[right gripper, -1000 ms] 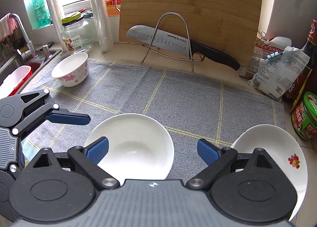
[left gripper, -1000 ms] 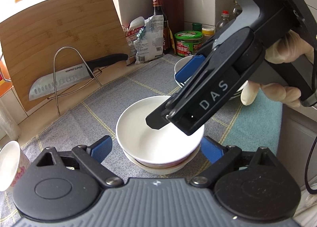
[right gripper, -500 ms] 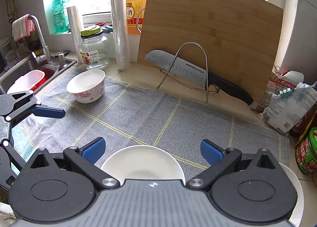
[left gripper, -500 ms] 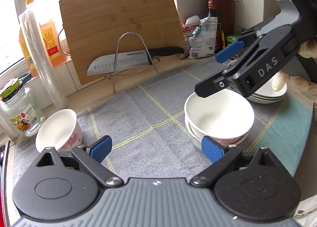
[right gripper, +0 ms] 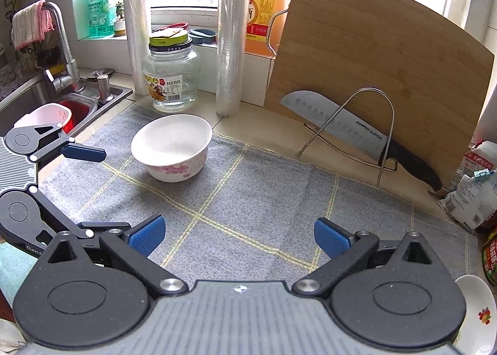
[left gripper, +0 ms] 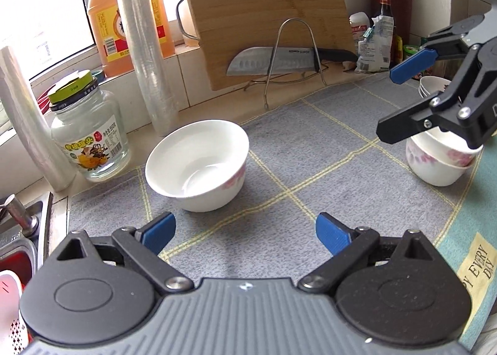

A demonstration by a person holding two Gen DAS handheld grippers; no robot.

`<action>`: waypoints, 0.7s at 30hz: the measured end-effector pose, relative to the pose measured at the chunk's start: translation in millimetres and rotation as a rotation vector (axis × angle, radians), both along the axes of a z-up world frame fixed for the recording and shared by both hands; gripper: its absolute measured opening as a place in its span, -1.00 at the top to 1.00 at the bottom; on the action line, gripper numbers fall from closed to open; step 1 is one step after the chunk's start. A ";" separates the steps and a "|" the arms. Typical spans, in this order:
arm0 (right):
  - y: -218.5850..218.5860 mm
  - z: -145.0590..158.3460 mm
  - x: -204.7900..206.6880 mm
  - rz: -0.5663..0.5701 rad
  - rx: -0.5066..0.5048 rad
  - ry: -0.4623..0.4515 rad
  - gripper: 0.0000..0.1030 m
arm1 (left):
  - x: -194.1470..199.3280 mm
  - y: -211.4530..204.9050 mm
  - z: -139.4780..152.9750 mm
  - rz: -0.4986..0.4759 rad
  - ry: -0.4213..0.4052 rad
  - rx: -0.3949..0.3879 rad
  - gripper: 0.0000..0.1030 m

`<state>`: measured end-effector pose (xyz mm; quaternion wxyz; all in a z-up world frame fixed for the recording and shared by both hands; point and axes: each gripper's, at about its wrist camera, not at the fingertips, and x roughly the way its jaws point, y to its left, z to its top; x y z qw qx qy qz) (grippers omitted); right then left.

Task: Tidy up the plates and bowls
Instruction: 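Move both tools to the white bowl beside the glass jar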

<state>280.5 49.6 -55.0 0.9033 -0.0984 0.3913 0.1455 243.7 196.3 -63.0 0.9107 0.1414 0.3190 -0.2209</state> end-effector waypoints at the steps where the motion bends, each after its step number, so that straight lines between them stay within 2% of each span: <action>1: 7.5 -0.4 3.2 0.004 0.000 0.002 -1.00 | 4.6 6.9 -2.1 0.005 0.001 -0.005 -0.88; 11: 64.0 -5.0 51.0 0.047 -0.039 0.019 -1.00 | 39.5 30.8 -18.1 0.013 0.002 -0.047 -0.88; 21: 90.5 -22.0 99.6 0.066 -0.027 0.060 -1.00 | 68.3 36.0 -34.4 -0.017 0.016 -0.054 -0.88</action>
